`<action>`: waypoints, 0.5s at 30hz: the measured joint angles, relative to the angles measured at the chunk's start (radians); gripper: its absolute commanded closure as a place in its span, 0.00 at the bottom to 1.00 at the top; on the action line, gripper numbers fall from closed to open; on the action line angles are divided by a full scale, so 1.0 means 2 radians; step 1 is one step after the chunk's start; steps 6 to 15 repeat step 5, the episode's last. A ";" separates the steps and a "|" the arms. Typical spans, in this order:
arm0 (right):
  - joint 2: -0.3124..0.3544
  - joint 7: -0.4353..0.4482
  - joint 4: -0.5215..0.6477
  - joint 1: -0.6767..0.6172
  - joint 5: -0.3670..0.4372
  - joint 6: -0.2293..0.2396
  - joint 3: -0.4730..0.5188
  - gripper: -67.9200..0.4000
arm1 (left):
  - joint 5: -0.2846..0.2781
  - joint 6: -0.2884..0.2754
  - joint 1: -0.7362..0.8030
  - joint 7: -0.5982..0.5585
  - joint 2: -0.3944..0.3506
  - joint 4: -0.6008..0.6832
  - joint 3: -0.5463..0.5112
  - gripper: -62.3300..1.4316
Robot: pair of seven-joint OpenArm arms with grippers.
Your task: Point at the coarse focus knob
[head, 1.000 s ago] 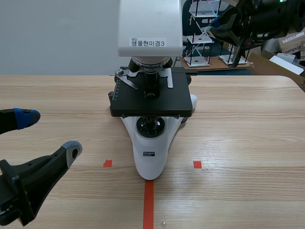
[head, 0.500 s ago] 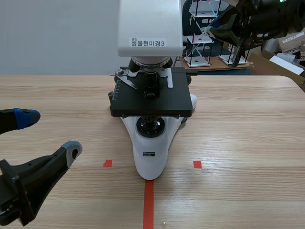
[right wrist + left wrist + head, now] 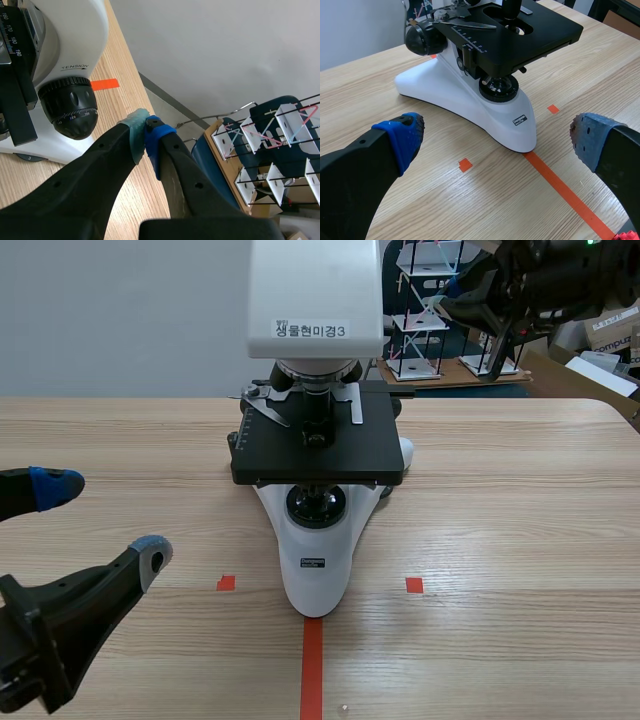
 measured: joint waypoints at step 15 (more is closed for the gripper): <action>0.000 0.000 0.000 0.000 0.000 0.000 0.000 0.98 | 0.000 0.000 0.000 0.000 0.000 0.000 0.000 0.01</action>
